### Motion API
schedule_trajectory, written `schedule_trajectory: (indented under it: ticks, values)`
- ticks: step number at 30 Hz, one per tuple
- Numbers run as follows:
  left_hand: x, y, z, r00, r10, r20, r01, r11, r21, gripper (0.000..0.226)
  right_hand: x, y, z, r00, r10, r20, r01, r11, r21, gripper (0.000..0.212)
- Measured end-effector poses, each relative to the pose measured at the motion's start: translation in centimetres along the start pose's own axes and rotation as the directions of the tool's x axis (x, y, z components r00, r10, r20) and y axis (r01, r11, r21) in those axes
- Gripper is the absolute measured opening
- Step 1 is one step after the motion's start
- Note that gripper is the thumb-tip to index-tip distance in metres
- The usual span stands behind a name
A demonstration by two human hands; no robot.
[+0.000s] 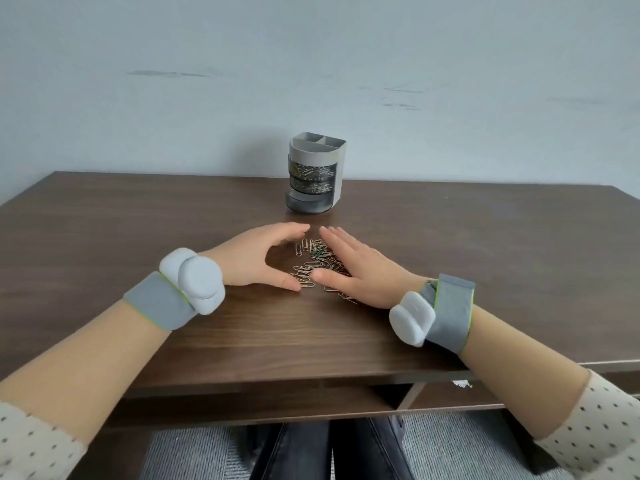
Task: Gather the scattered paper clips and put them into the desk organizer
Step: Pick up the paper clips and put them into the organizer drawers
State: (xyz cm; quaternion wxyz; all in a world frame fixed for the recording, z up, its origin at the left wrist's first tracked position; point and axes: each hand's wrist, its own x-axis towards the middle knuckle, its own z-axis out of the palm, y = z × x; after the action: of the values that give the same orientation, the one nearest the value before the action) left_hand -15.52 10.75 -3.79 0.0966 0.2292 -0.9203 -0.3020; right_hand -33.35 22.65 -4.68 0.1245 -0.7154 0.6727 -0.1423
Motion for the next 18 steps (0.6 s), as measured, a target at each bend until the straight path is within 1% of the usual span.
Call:
schedule_trajectory:
  ticks: [1, 2, 4, 5, 6, 8, 10, 12, 13, 15, 16, 17, 18]
  values:
    - [-0.3, -0.1, -0.4, 1.000, -0.007, -0.024, 0.007, 1.000, 0.013, 0.088, -0.3, 0.3, -0.3, 1.000, 0.001, -0.005, -0.001, 0.998, 0.057, 0.088]
    - [-0.6, -0.3, -0.8, 0.999, -0.028, -0.043, 0.030, 0.998, 0.056, 0.084, -0.6, 0.7, -0.5, 1.000, -0.001, 0.015, 0.000, 0.999, 0.054, 0.096]
    - [-1.0, -0.4, -1.6, 0.995, -0.094, -0.025, 0.096, 0.980, 0.176, 0.074, -0.9, 1.3, -0.6, 0.996, -0.011, 0.092, 0.019, 0.996, -0.092, 0.110]
    - [-1.0, -0.3, -1.8, 0.992, -0.125, -0.002, 0.122, 0.968, 0.221, 0.068, -0.9, 1.3, -0.4, 0.993, -0.014, 0.120, 0.034, 0.986, -0.166, 0.113]
    - [-0.8, -0.1, -1.7, 0.989, -0.146, 0.010, 0.139, 0.960, 0.244, 0.064, -0.7, 1.2, -0.2, 0.991, -0.011, 0.132, 0.038, 0.977, -0.208, 0.113]
    - [0.1, 0.6, -1.1, 0.987, -0.158, -0.008, 0.155, 0.957, 0.246, 0.058, 0.3, 0.7, 0.2, 0.991, 0.001, 0.131, 0.029, 0.974, -0.225, 0.111]
    - [1.2, 1.4, -0.4, 0.987, -0.156, -0.049, 0.163, 0.959, 0.230, 0.049, 1.8, -0.2, 0.5, 0.992, -0.027, 0.127, 0.055, 0.973, -0.223, 0.106]
    - [2.0, 2.3, 0.3, 0.983, -0.152, -0.100, 0.172, 0.955, 0.242, 0.035, 2.8, -1.0, 0.8, 0.992, -0.094, 0.084, 0.108, 0.976, -0.188, 0.098]
    - [2.3, 2.6, 0.4, 0.981, -0.148, -0.129, 0.177, 0.952, 0.252, 0.032, 3.3, -1.2, 0.9, 0.992, -0.121, 0.033, 0.125, 0.981, -0.148, 0.090]
    - [2.6, 2.9, 0.5, 0.973, -0.149, -0.176, 0.189, 0.953, 0.235, 0.022, 3.9, -1.6, 0.9, 0.986, -0.145, -0.081, 0.137, 0.986, -0.090, 0.065]
    - [2.6, 2.9, 0.4, 0.970, -0.162, -0.184, 0.195, 0.964, 0.183, 0.014, 4.1, -1.7, 0.9, 0.981, -0.151, -0.121, 0.140, 0.985, -0.096, 0.055]
    - [2.6, 2.8, 0.1, 0.966, -0.190, -0.172, 0.207, 0.975, 0.086, 0.010, 4.3, -1.6, 0.9, 0.976, -0.157, -0.148, 0.142, 0.984, -0.107, 0.048]
    - [2.6, 2.5, -0.1, 0.965, -0.227, -0.134, 0.223, 0.974, -0.048, 0.011, 4.5, -1.4, 0.9, 0.974, -0.161, -0.161, 0.145, 0.983, -0.112, 0.045]
